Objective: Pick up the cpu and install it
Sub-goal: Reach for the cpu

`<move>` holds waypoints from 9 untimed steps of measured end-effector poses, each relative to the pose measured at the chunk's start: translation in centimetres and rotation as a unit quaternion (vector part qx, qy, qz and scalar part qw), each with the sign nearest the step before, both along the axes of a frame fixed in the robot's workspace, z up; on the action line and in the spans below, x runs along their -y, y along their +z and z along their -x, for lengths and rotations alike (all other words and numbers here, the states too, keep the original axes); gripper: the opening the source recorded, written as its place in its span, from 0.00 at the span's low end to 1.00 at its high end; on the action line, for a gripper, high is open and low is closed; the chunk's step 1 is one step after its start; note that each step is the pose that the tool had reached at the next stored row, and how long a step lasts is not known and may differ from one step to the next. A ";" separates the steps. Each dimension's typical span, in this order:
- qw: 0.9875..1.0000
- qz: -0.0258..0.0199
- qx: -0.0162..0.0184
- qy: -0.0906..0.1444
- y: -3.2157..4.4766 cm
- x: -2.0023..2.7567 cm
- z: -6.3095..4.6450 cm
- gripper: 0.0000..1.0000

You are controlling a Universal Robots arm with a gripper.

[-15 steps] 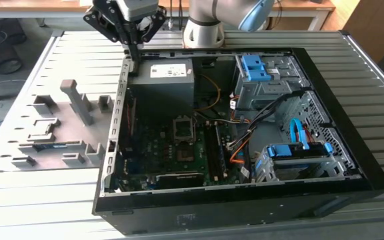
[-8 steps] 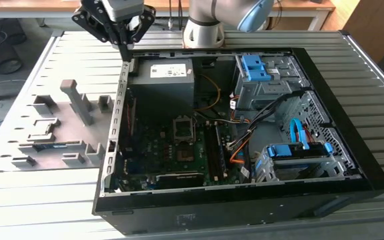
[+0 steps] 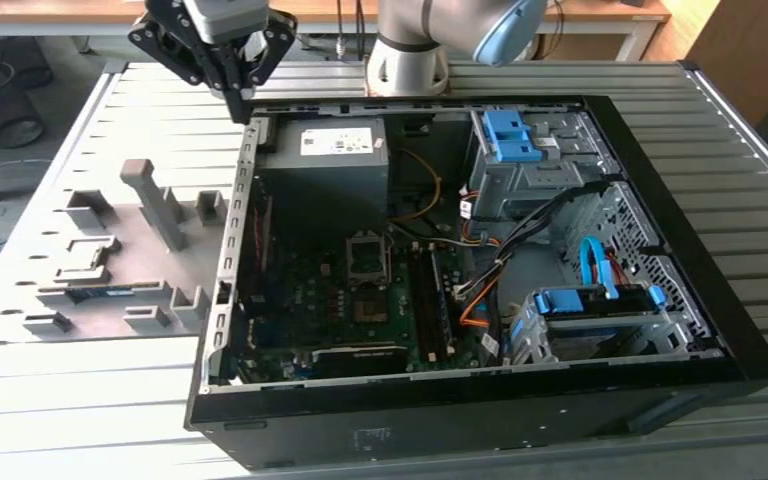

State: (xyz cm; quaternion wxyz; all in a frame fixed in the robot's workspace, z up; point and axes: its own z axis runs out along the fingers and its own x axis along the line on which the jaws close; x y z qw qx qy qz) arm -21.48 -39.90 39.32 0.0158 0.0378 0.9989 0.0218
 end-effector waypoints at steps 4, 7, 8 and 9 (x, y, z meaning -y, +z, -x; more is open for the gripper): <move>1.000 0.000 0.000 0.000 -0.01 0.00 0.5 0.10; 1.000 0.000 0.000 0.000 -0.01 0.00 1.0 0.10; 1.000 0.000 0.000 0.000 -0.01 0.00 1.3 0.10; 1.000 0.000 0.000 0.000 -0.01 0.00 1.6 0.10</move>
